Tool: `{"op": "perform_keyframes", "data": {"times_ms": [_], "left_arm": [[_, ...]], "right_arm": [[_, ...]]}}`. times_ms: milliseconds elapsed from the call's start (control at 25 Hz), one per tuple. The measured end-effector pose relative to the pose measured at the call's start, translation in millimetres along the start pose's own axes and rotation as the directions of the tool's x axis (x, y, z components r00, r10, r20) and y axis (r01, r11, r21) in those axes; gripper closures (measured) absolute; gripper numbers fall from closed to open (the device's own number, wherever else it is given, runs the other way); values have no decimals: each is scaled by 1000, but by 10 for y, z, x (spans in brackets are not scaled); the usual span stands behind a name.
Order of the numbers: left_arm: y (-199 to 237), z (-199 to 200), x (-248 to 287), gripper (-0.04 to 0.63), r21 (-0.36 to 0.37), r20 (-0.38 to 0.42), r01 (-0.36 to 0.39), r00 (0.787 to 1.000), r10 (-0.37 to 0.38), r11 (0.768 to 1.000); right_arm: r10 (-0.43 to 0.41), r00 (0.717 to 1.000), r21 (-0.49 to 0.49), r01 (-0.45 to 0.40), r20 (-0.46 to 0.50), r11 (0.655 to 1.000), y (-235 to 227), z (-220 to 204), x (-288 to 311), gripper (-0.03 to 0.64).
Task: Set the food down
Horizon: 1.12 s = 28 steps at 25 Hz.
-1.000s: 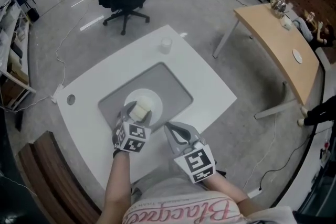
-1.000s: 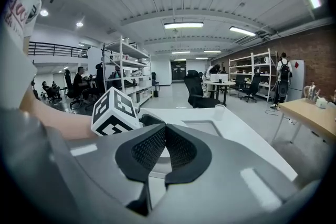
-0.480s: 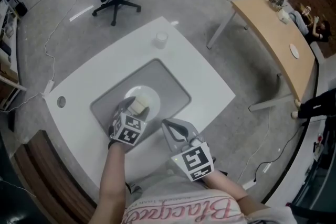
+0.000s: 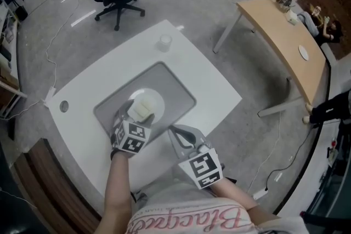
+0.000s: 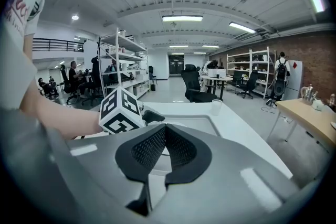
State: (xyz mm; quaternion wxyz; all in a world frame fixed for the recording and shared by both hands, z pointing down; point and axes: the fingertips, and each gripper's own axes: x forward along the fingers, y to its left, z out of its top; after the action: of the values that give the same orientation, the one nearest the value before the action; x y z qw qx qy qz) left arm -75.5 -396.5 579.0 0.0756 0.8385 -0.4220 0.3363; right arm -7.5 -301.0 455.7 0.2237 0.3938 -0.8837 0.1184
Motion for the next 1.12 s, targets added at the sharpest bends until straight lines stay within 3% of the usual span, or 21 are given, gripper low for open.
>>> {"op": "perform_keyframes", "data": {"times_ms": [160, 240, 560, 840, 1120], "left_arm": [[-66, 135, -351, 370, -32, 78, -54, 995, 56, 998], [-105, 229, -550, 593, -51, 136, -90, 986, 96, 995], [-415, 288, -1209, 595, -110, 212, -163, 960, 183, 981], [-742, 192, -1619, 595, -177, 210, -203, 948, 238, 963], [-1122, 251, -1882, 595, -197, 227, -219, 938, 262, 956]], "right_arm": [[22, 1000, 2, -22, 5, 1000, 76, -16, -63, 617], [23, 999, 6, -24, 27, 1000, 114, 2, -135, 618], [-5, 994, -45, 10, 107, 999, 297, 26, -479, 618], [14, 990, -51, -7, 144, 999, 562, -112, -821, 617], [37, 985, -67, -26, 166, 997, 765, -265, -1175, 617]]}}
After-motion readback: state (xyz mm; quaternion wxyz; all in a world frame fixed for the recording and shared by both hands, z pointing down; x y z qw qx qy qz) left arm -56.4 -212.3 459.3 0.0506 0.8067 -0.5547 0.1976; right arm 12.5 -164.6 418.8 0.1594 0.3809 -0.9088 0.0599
